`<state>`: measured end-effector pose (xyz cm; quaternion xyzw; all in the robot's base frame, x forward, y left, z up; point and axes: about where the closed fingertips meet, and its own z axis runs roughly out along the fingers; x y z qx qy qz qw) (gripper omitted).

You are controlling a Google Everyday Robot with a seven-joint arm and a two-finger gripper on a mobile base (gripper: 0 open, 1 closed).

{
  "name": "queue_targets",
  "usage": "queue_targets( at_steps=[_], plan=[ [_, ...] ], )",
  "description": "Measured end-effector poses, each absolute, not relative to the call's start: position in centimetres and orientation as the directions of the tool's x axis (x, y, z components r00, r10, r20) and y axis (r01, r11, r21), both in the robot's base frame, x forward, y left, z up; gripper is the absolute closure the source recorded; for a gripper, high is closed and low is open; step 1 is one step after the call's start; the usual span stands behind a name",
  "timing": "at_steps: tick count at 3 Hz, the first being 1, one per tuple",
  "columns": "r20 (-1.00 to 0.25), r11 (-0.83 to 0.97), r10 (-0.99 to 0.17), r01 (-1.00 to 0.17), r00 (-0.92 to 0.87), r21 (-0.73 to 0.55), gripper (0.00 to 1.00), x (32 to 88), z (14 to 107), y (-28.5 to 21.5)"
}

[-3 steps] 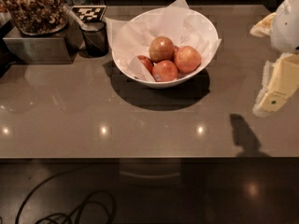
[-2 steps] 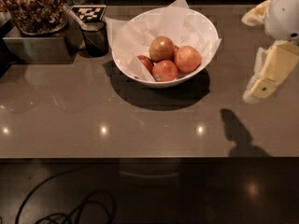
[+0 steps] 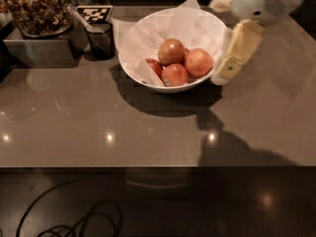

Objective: Pick apple from white bowl

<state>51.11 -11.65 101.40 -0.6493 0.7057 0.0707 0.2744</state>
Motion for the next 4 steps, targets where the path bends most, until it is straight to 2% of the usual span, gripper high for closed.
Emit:
queue_targets(
  at_steps=[1,2,4],
  plan=[
    [-0.490,0.156,-0.872,-0.954,-0.011,-0.256,0.00,50.9,101.3,-11.4],
    [-0.556,0.251,-0.828,-0.935,-0.073,-0.249,0.00,52.0,100.7,-12.9],
    [-0.632,0.234,-0.774,-0.934,-0.011,-0.269,0.00,58.7,101.8,-10.2]
  ],
)
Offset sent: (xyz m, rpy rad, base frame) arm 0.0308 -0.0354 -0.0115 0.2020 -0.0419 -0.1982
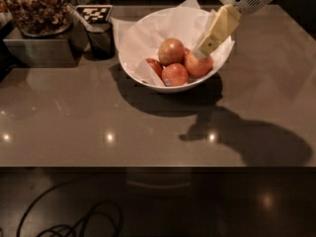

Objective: Pick apple from white bowl

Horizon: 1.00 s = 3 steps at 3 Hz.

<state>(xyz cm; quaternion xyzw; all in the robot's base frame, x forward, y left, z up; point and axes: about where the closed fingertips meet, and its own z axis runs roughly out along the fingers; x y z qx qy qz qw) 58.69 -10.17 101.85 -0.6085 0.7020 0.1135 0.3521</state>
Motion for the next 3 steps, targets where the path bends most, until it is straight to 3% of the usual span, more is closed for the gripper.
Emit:
queue_targets(
  at_steps=[1,2,3],
  plan=[
    [-0.640,0.208,-0.768,-0.941,0.012,-0.268,0.00,61.23,101.66,-8.15],
    [-0.642,0.206,-0.766,-0.940,0.017,-0.271,0.19,61.40,101.80,-7.92],
    [-0.642,0.207,-0.766,-0.940,0.016,-0.270,0.27,61.41,101.78,-7.93]
  ],
)
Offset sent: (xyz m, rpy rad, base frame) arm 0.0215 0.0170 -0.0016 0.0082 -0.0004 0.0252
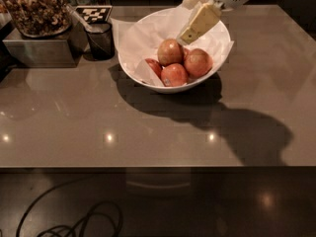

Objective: Pick apple from white bowl

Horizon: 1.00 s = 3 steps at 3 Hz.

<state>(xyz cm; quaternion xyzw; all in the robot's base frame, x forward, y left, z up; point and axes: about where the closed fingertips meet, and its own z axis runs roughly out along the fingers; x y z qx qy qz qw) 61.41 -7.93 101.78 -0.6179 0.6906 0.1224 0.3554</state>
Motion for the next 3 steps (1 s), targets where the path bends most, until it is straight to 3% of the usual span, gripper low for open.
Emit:
queue_targets(
  at_steps=[1,2,3],
  plan=[
    [-0.642,0.242,-0.766,-0.938,-0.029,-0.247,0.35,62.4,100.3,-8.8],
    [-0.646,0.283,-0.760,-0.931,-0.072,-0.229,0.26,63.6,99.1,-9.8],
    [-0.638,0.301,-0.764,-0.929,-0.098,-0.217,0.23,64.4,98.0,-10.5]
  ],
)
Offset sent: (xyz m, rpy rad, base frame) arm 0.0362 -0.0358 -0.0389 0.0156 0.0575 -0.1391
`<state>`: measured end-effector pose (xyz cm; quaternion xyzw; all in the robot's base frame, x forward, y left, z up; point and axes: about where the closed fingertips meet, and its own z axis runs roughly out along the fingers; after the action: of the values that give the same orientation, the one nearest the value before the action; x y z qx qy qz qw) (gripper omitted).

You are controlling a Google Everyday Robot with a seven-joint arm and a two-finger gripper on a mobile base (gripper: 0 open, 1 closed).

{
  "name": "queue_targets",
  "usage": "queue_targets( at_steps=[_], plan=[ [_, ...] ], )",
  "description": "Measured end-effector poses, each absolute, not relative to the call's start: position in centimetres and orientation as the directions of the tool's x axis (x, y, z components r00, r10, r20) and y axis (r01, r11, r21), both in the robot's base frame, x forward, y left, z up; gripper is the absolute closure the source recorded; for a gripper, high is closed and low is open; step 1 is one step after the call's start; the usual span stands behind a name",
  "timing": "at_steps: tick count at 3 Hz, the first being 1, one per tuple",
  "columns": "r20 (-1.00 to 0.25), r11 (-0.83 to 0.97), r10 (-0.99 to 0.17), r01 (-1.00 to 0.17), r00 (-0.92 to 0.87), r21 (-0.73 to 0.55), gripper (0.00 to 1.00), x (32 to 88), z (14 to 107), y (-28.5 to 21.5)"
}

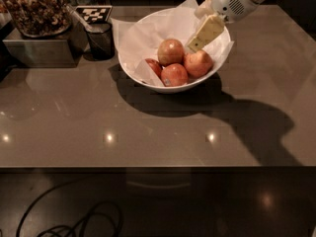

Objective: Pick apple from white bowl

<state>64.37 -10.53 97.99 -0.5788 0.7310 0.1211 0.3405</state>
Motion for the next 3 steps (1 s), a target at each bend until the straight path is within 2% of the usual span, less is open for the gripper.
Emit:
queue_targets(
  at_steps=[3],
  plan=[
    [-0.627,0.351,-0.751,-0.929,-0.205,-0.117,0.23,64.4,92.9,-12.7]
  ],
)
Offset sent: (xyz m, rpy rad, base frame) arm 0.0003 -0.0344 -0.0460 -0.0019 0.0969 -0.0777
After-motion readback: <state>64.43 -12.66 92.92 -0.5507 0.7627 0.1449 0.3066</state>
